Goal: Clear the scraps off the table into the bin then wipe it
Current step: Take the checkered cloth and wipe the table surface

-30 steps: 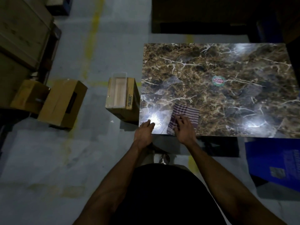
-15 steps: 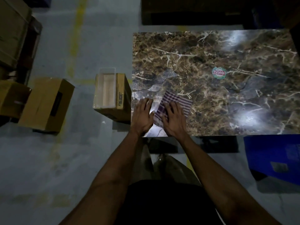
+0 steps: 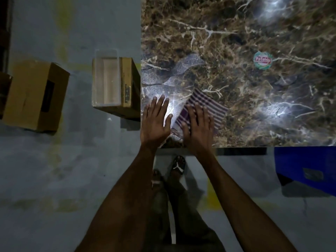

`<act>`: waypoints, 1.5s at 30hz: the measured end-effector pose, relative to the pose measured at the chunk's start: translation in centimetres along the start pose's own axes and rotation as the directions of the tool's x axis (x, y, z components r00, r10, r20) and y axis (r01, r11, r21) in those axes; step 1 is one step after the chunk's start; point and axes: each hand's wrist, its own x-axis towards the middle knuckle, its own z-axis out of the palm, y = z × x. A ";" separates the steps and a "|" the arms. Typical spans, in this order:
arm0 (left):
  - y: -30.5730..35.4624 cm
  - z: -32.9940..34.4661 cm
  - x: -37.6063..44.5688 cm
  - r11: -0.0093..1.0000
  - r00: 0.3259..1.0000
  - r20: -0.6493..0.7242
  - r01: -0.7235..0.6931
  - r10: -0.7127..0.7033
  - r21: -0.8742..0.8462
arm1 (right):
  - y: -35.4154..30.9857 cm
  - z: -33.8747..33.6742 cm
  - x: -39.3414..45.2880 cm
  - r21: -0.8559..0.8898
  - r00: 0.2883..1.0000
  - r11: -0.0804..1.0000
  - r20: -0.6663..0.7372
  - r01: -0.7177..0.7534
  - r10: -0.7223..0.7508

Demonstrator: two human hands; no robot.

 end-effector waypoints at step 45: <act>-0.8 1.1 -0.1 1.000 0.998 -0.062 -0.001 0.000 -0.006 | 0.3 1.5 -1.1 -0.070 0.976 0.973 0.042 0.218 -0.216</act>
